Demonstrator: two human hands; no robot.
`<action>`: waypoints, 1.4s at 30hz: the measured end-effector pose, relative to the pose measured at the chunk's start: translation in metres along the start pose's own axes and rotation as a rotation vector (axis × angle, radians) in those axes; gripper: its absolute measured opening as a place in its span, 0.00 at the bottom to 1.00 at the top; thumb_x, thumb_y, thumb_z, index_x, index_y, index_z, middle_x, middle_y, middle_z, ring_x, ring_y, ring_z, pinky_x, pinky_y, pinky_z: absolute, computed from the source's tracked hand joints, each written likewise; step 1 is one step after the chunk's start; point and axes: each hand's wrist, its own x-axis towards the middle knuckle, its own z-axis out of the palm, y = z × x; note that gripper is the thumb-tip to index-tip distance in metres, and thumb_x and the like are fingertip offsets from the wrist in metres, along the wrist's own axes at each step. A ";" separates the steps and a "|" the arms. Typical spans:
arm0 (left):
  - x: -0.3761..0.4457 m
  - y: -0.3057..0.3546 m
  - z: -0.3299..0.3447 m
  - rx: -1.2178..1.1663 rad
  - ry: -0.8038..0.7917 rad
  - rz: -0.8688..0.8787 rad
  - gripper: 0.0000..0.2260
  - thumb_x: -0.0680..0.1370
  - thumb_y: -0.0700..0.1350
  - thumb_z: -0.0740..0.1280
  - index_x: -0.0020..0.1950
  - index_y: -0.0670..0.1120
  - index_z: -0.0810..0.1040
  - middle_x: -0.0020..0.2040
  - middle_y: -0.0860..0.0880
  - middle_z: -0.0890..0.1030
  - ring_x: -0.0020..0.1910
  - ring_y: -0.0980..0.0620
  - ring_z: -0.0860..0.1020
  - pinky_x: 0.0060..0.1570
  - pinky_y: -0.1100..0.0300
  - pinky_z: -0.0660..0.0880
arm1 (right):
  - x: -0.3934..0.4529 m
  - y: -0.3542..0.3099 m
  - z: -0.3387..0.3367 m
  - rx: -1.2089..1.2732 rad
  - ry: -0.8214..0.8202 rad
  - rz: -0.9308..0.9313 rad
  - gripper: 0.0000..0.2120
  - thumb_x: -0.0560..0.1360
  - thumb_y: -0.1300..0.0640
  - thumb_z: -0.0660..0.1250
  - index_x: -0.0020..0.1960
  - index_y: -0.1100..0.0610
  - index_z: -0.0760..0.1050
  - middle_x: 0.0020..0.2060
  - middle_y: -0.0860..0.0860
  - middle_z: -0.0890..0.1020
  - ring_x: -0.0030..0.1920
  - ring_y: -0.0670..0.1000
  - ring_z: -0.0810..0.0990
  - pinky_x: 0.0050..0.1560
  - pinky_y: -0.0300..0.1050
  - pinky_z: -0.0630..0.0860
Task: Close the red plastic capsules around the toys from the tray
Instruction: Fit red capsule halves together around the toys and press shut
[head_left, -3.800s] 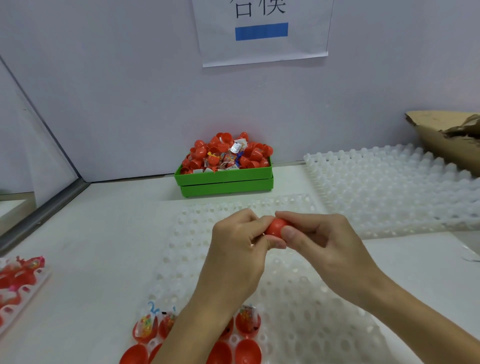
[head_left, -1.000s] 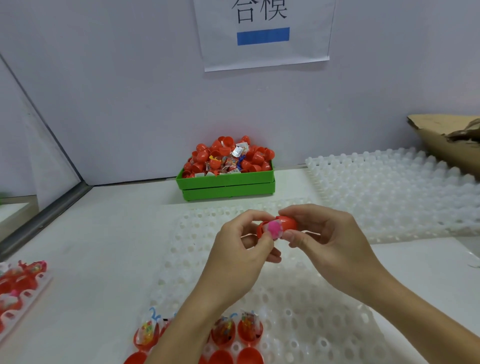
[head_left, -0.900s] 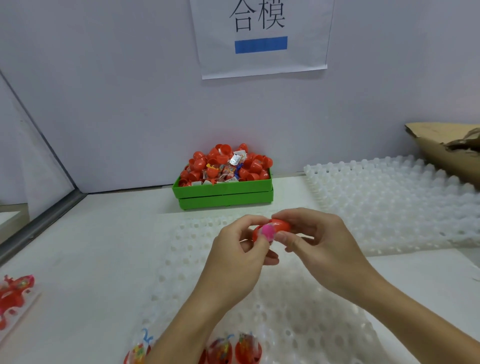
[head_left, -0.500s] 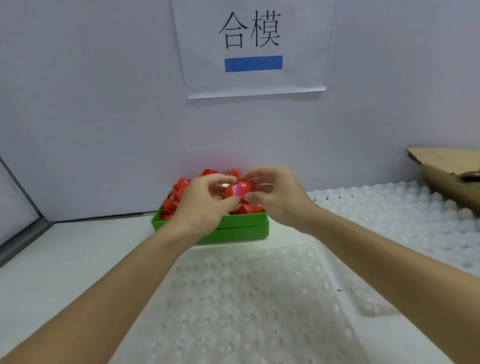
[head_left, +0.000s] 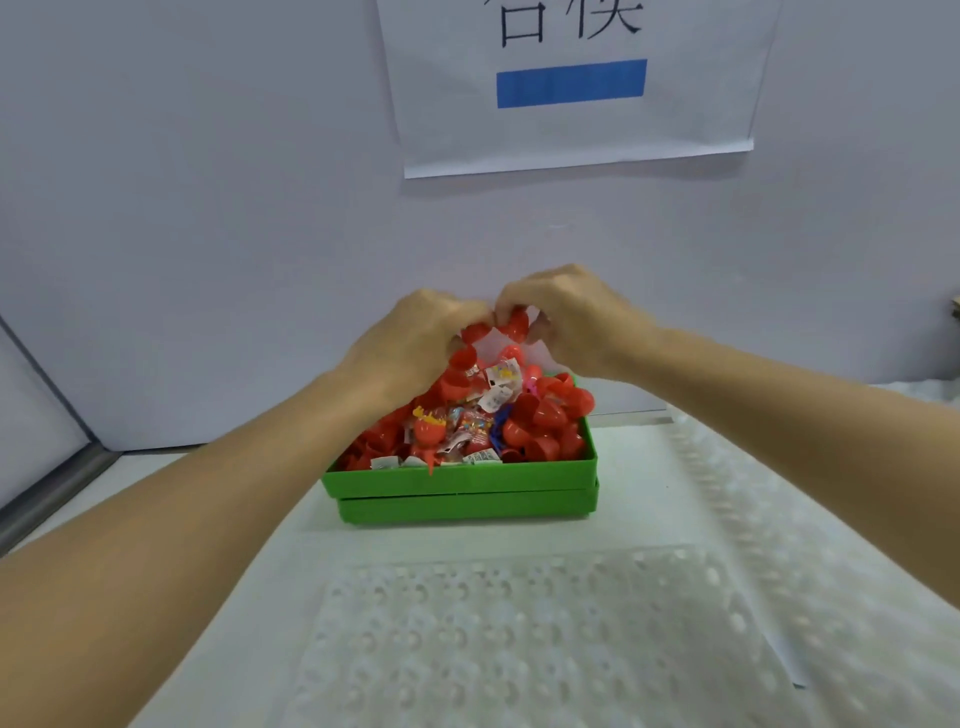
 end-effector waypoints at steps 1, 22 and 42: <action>0.000 0.000 0.001 0.014 -0.012 0.023 0.17 0.73 0.27 0.67 0.57 0.43 0.83 0.47 0.43 0.83 0.43 0.45 0.80 0.45 0.46 0.79 | 0.000 0.001 0.000 -0.032 -0.024 -0.020 0.20 0.66 0.79 0.63 0.48 0.59 0.80 0.41 0.53 0.82 0.37 0.53 0.80 0.39 0.53 0.79; -0.056 -0.012 -0.012 -0.020 -0.043 -0.369 0.20 0.76 0.36 0.69 0.67 0.47 0.76 0.53 0.50 0.72 0.56 0.53 0.68 0.64 0.51 0.69 | -0.091 0.009 -0.015 0.067 0.139 0.237 0.15 0.75 0.65 0.71 0.59 0.52 0.79 0.52 0.45 0.82 0.48 0.39 0.77 0.48 0.35 0.74; -0.195 0.152 -0.059 -0.506 -0.354 -0.554 0.13 0.79 0.42 0.62 0.40 0.56 0.81 0.40 0.57 0.83 0.43 0.58 0.82 0.50 0.51 0.80 | -0.216 -0.128 -0.027 0.362 -0.100 0.336 0.17 0.75 0.68 0.65 0.42 0.46 0.83 0.32 0.41 0.82 0.36 0.45 0.80 0.35 0.31 0.72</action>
